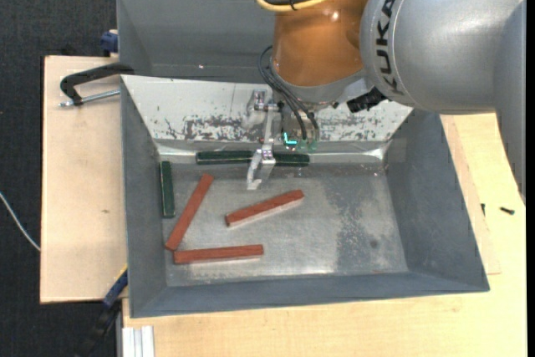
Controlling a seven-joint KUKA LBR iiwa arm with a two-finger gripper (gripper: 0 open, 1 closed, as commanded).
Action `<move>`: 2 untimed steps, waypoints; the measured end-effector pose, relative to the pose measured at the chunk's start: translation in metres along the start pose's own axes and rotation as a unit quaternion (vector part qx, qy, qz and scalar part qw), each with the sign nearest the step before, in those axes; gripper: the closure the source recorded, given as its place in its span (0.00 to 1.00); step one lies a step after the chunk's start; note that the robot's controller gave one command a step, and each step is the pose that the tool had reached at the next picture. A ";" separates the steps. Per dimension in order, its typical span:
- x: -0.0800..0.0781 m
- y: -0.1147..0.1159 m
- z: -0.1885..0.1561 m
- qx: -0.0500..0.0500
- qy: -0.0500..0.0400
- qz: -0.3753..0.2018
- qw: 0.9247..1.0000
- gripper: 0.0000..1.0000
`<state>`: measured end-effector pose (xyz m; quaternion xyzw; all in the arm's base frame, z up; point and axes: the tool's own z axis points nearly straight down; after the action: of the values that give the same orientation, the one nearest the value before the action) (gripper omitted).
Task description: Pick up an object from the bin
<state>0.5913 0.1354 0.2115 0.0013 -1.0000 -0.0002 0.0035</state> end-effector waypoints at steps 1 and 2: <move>-0.002 -0.001 -0.005 -0.001 -0.004 0.001 1.000 0.00; 0.005 -0.012 0.048 -0.001 -0.007 -0.018 1.000 0.00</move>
Offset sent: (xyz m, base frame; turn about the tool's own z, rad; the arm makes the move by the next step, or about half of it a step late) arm -0.0217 -0.0339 -0.1399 -0.0901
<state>0.5857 0.1233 0.1638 0.0188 -0.9998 -0.0011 -0.0035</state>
